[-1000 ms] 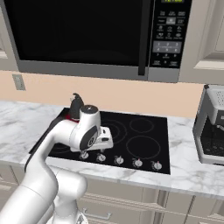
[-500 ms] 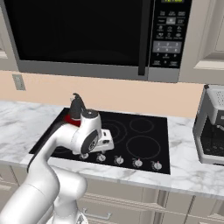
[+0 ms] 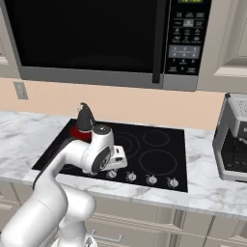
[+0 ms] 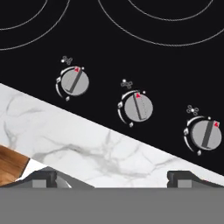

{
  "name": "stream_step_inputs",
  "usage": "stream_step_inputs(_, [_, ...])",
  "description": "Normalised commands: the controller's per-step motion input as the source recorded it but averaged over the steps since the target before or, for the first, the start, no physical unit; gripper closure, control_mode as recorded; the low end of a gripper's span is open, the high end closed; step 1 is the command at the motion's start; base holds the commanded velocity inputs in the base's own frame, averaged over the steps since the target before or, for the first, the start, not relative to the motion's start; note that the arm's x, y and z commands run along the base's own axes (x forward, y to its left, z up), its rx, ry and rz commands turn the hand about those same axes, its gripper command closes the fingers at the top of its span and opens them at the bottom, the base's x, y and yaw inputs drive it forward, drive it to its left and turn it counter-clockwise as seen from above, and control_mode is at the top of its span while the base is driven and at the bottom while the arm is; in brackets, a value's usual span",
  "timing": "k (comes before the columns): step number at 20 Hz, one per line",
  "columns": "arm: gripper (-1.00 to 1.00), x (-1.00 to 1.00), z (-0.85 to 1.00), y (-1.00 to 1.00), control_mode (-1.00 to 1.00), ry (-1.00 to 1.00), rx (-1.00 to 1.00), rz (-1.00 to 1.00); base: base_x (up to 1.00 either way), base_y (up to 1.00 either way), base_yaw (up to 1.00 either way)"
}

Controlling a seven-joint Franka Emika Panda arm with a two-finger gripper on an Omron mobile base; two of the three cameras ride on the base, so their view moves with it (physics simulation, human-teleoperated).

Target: The kettle is done boiling. Turn off the stove, then wait for 300 timesteps before moving the kettle to the dining table.

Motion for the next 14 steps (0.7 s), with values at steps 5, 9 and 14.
stream_step_inputs(5, [-1.0,0.11,-0.04,0.0,-1.0,0.0,0.0,0.03,0.0,0.0,0.0])
stream_step_inputs(9, [-1.0,0.17,-0.04,0.0,-1.0,0.0,0.0,0.05,0.0,0.0,0.0])
stream_step_inputs(14, [-1.0,0.14,-0.06,0.0,-1.0,0.0,0.0,0.06,0.0,0.0,0.0])
